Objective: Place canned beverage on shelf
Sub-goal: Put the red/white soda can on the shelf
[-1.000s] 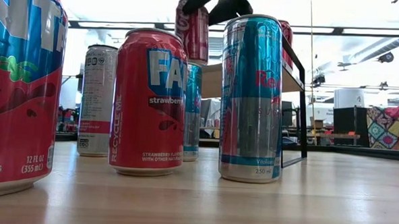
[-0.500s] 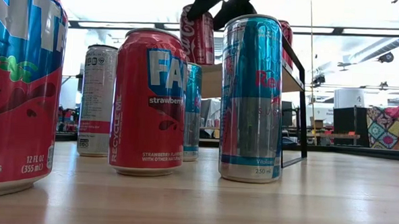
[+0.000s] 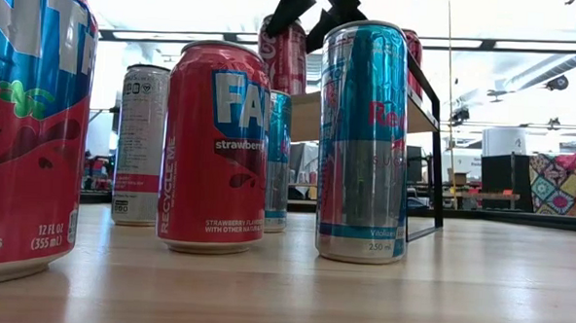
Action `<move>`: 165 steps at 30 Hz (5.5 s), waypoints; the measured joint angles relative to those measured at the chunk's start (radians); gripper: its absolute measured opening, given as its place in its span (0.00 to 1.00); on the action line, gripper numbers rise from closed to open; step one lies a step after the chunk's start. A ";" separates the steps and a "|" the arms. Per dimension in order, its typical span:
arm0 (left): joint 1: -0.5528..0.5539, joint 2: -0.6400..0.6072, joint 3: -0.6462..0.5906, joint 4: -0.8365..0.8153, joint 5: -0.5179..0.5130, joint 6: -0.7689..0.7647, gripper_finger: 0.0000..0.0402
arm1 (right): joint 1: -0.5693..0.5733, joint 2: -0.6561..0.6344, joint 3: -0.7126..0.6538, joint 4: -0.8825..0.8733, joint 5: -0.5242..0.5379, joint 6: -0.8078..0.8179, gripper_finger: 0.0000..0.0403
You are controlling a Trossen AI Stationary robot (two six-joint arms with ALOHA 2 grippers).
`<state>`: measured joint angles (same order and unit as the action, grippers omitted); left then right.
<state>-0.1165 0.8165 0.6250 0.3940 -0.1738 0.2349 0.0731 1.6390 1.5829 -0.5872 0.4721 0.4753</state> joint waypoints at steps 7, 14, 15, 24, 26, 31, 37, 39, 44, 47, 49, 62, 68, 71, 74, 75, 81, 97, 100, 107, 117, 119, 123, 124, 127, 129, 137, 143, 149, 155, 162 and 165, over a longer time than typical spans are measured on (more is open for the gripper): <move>0.000 0.000 0.000 -0.004 0.000 -0.008 0.00 | 0.000 0.000 0.000 0.001 0.000 0.002 0.69; 0.000 0.000 0.000 -0.005 0.000 -0.008 0.00 | 0.000 0.000 0.000 0.000 0.000 -0.004 0.75; 0.000 0.000 0.000 -0.006 0.000 -0.008 0.00 | 0.000 0.000 0.000 -0.001 0.000 -0.005 0.76; 0.000 0.000 0.000 -0.006 0.000 -0.010 0.00 | 0.000 0.000 0.000 -0.003 0.003 -0.008 0.83; 0.000 0.000 0.000 -0.006 0.000 -0.012 0.00 | 0.000 -0.001 0.000 -0.004 0.003 -0.015 0.84; 0.000 0.000 0.000 -0.006 0.000 -0.016 0.00 | 0.000 -0.007 0.004 -0.007 0.003 -0.017 0.84; 0.000 0.000 0.000 -0.006 0.000 -0.018 0.00 | 0.000 -0.008 0.044 -0.008 0.002 -0.042 0.84; 0.000 0.000 0.000 -0.006 0.000 -0.023 0.00 | 0.000 -0.009 0.063 -0.016 0.002 -0.057 0.84; 0.000 0.000 0.000 -0.018 0.000 -0.042 0.00 | 0.000 -0.010 0.137 -0.054 0.001 -0.102 0.82; 0.000 0.007 0.000 -0.025 0.000 -0.043 0.00 | 0.004 -0.012 0.178 -0.081 0.001 -0.152 0.82; 0.000 0.021 0.000 -0.026 0.000 -0.047 0.00 | 0.007 -0.012 0.205 -0.102 0.000 -0.187 0.82; 0.000 0.233 0.000 -0.031 0.000 -0.148 0.00 | 0.008 -0.031 0.376 -0.425 0.000 -0.268 0.79; 0.000 0.304 0.000 -0.011 0.000 -0.180 0.00 | 0.031 -0.081 0.337 -0.470 0.003 -0.268 0.67; 0.000 0.346 0.000 0.044 -0.001 -0.188 0.00 | 0.049 -0.099 0.305 -0.474 0.034 -0.276 0.60; 0.000 0.396 0.000 0.113 -0.015 -0.192 0.00 | 0.069 -0.118 0.273 -0.473 0.085 -0.281 0.52; 0.000 0.408 0.000 0.128 -0.033 -0.193 0.00 | 0.076 -0.124 0.263 -0.473 0.100 -0.282 0.50; 0.001 0.446 0.000 0.113 -0.160 -0.203 0.00 | 0.115 -0.158 0.209 -0.471 0.162 -0.268 0.34; 0.009 0.508 0.001 0.155 -0.274 -0.203 0.00 | 0.171 -0.193 0.163 -0.474 0.187 -0.267 0.03; 0.010 0.523 0.008 0.156 -0.319 -0.201 0.00 | 0.195 -0.193 0.158 -0.474 0.186 -0.258 0.02; 0.032 0.584 0.066 0.158 -0.326 -0.167 0.00 | 0.231 -0.193 0.129 -0.471 0.233 -0.228 0.02; 0.065 0.647 0.121 0.158 -0.400 -0.165 0.00 | 0.250 -0.193 0.085 -0.474 0.239 -0.178 0.02; 0.078 0.649 0.121 0.158 -0.413 -0.165 0.00 | 0.250 -0.193 0.085 -0.473 0.238 -0.178 0.02; 0.099 0.647 0.121 0.154 -0.414 -0.165 0.00 | 0.250 -0.194 0.085 -0.472 0.238 -0.177 0.02; 0.102 0.646 0.121 0.154 -0.414 -0.165 0.00 | 0.250 -0.194 0.085 -0.473 0.238 -0.178 0.02; 0.107 0.638 0.121 0.147 -0.413 -0.150 0.00 | 0.250 -0.194 0.085 -0.472 0.238 -0.178 0.02; 0.106 0.622 0.121 0.130 -0.413 -0.145 0.00 | 0.250 -0.194 0.085 -0.473 0.237 -0.178 0.02; 0.103 0.526 0.121 -0.043 -0.092 -0.156 0.00 | 0.250 -0.194 0.085 -0.479 0.237 -0.181 0.02; 0.101 0.553 0.112 -0.001 -0.059 -0.144 0.00 | 0.250 -0.195 0.082 -0.482 0.237 -0.205 0.02; 0.108 0.626 0.112 0.101 -0.205 -0.137 0.00 | 0.250 -0.195 0.064 -0.483 0.262 -0.214 0.02; 0.121 0.657 0.119 0.133 -0.210 -0.132 0.00 | 0.249 -0.197 0.059 -0.486 0.262 -0.207 0.02; 0.146 0.671 0.132 0.141 -0.210 -0.135 0.00 | 0.249 -0.198 0.058 -0.494 0.262 -0.198 0.02; 0.157 0.671 0.132 0.157 -0.210 -0.136 0.00 | 0.249 -0.198 0.058 -0.497 0.262 -0.198 0.02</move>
<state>0.0400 1.4874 0.7570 0.5513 -0.3836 0.0990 0.3225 1.4414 1.6409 -1.0843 0.7345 0.2777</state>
